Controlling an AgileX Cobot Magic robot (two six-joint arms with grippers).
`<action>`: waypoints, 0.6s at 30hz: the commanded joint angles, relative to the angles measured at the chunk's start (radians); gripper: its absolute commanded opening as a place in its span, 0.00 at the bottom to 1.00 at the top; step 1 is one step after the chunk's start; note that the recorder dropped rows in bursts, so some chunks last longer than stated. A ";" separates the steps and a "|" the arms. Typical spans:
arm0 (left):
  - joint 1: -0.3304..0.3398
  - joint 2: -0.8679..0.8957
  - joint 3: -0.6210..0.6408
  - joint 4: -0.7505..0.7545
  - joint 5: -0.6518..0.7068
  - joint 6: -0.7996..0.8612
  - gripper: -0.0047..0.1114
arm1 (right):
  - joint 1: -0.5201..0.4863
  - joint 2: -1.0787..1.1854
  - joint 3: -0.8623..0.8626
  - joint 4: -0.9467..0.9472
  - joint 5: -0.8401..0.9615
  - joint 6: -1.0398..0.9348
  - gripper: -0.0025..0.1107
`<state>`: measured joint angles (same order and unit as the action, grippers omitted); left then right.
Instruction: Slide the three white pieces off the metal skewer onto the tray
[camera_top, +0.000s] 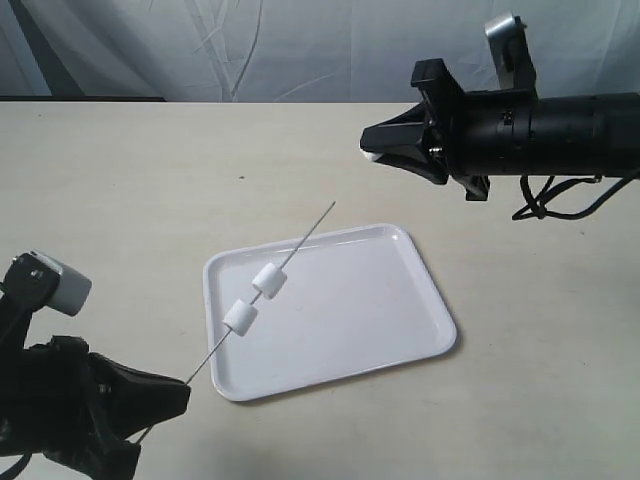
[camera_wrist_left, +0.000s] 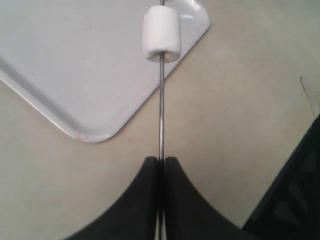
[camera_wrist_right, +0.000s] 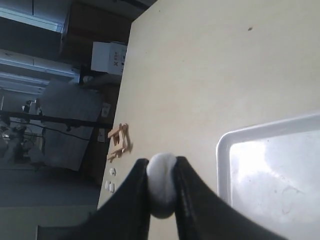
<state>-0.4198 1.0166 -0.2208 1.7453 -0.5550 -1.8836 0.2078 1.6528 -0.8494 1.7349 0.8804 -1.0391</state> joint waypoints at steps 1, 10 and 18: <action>-0.001 -0.004 0.004 -0.001 0.040 -0.012 0.04 | -0.008 -0.003 -0.005 -0.012 -0.031 0.005 0.15; -0.001 -0.004 -0.001 -0.006 0.071 -0.026 0.04 | 0.034 0.001 0.110 -0.202 -0.144 0.048 0.15; -0.001 0.007 -0.009 -0.023 0.058 -0.046 0.04 | 0.109 0.086 0.146 -0.148 -0.155 0.046 0.20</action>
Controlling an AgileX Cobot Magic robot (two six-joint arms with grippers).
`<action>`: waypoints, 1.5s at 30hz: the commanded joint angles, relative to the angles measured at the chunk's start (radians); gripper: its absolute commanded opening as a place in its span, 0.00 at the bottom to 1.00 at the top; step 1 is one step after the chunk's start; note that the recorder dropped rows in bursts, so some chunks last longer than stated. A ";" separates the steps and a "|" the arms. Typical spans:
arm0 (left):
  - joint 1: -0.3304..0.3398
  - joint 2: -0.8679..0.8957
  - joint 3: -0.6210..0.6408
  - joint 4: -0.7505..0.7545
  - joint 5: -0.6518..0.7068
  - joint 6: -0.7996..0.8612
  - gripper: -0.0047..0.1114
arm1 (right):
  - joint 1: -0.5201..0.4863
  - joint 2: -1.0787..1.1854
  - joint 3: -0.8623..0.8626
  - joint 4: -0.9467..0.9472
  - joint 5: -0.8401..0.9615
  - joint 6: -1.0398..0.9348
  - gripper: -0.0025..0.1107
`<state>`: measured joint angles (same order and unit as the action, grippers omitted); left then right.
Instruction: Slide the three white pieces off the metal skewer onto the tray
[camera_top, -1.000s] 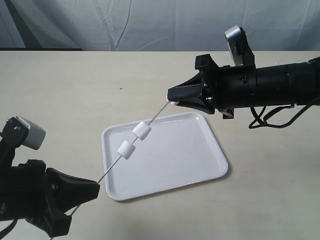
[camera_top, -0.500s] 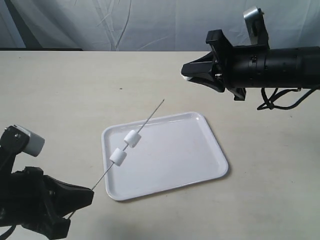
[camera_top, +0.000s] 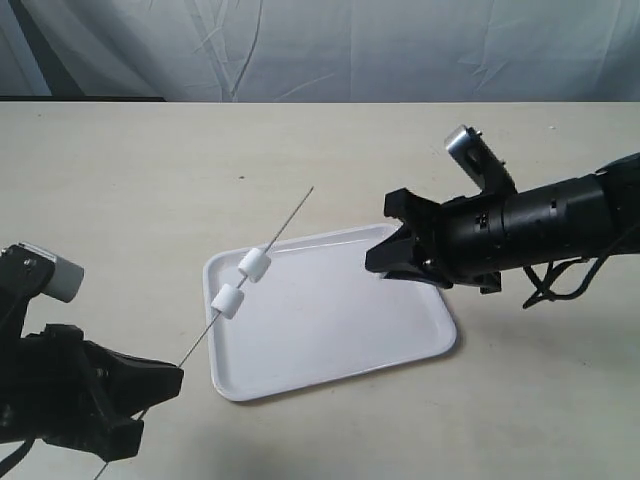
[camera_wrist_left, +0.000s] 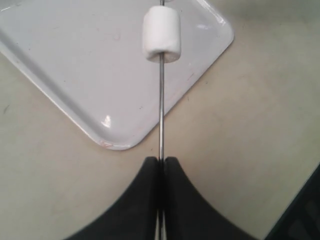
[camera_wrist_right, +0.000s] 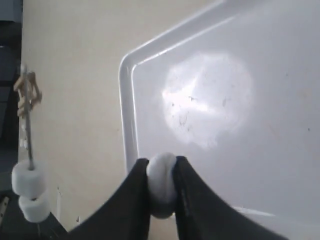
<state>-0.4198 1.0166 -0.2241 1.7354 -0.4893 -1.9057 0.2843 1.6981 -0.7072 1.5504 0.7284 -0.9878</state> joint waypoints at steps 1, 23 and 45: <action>-0.001 0.014 -0.006 -0.011 -0.008 -0.024 0.04 | 0.045 0.052 0.004 0.050 -0.005 -0.006 0.25; -0.001 0.216 -0.110 -0.106 -0.074 0.052 0.04 | 0.107 0.078 -0.005 0.194 0.172 -0.092 0.36; -0.001 0.216 -0.128 -0.115 -0.130 0.068 0.04 | 0.107 0.078 -0.057 0.194 0.234 -0.097 0.36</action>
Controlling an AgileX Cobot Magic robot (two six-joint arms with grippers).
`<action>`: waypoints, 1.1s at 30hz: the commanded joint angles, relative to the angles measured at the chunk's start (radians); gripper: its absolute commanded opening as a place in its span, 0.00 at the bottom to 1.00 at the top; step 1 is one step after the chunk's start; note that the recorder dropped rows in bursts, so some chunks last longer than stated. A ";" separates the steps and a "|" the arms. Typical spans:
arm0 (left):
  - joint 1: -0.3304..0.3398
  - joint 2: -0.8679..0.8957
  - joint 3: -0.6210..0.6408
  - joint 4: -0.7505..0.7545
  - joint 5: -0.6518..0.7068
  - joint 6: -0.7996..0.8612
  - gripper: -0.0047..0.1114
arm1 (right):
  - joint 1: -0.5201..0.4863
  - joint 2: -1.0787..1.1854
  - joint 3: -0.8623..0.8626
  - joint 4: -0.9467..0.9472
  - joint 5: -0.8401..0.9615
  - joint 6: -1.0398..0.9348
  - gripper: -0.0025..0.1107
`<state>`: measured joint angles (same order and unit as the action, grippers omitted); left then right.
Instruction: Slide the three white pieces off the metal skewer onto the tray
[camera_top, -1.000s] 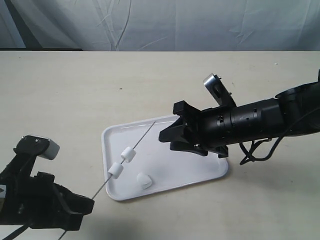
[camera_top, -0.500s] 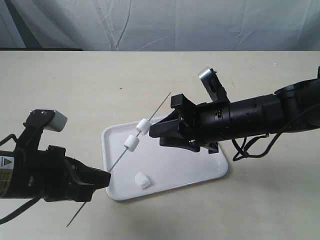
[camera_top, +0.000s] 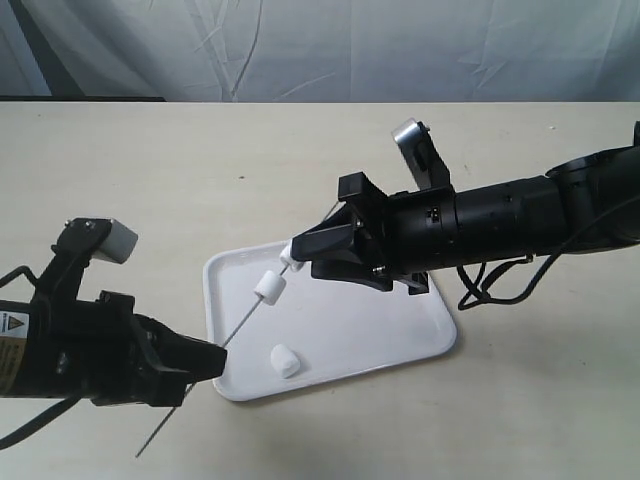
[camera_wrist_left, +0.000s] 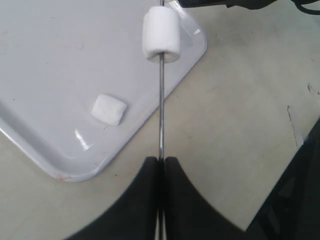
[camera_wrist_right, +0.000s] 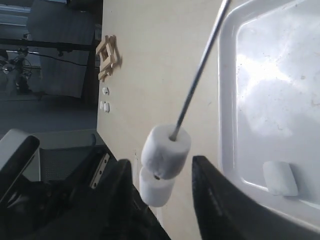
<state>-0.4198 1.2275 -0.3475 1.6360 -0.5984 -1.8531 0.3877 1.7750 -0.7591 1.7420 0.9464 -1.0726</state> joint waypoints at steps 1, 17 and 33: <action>-0.001 0.005 -0.004 -0.022 -0.030 0.025 0.04 | 0.004 0.001 -0.005 0.002 0.016 -0.012 0.36; -0.001 0.005 -0.004 -0.038 -0.082 0.056 0.04 | 0.004 0.001 -0.005 0.002 0.018 -0.012 0.32; -0.001 0.005 -0.004 -0.038 -0.036 0.056 0.04 | 0.004 0.001 -0.005 0.002 0.024 -0.012 0.18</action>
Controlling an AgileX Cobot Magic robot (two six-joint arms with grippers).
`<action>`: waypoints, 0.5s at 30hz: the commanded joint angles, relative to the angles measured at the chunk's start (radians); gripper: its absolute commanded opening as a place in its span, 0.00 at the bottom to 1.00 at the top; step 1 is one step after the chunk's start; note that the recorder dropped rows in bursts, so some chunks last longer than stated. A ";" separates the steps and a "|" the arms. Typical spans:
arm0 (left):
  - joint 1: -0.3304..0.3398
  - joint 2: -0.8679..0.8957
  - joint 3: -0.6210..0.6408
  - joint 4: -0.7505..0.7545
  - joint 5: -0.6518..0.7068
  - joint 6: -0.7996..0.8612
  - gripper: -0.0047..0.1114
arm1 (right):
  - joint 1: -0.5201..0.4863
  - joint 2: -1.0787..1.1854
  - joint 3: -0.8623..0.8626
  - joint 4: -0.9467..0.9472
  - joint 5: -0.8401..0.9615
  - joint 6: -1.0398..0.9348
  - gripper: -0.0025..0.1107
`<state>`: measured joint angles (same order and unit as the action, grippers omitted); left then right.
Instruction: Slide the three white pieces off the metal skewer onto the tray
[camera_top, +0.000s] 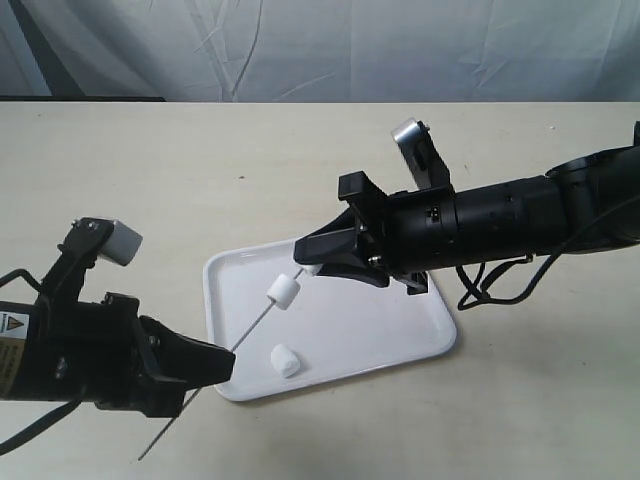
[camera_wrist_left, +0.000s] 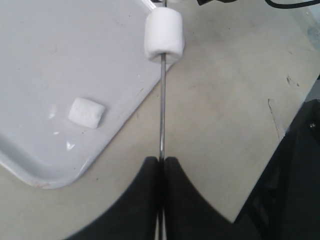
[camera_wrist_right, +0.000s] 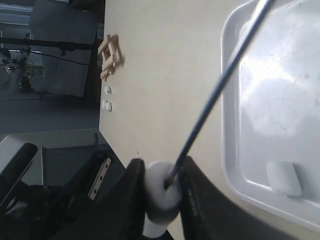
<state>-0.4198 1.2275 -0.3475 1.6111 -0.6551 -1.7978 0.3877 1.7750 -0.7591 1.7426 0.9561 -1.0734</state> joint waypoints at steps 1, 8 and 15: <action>-0.001 0.005 -0.004 -0.011 0.028 0.001 0.04 | 0.004 0.001 -0.005 0.002 0.015 -0.011 0.19; -0.001 0.005 -0.004 0.097 0.035 -0.048 0.04 | 0.002 0.001 -0.005 0.002 -0.009 -0.011 0.20; -0.001 0.005 0.019 0.133 0.029 -0.113 0.04 | -0.074 0.001 -0.034 0.002 -0.004 -0.011 0.20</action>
<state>-0.4198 1.2275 -0.3524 1.7091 -0.6431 -1.8898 0.3581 1.7757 -0.7666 1.7247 0.9520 -1.0734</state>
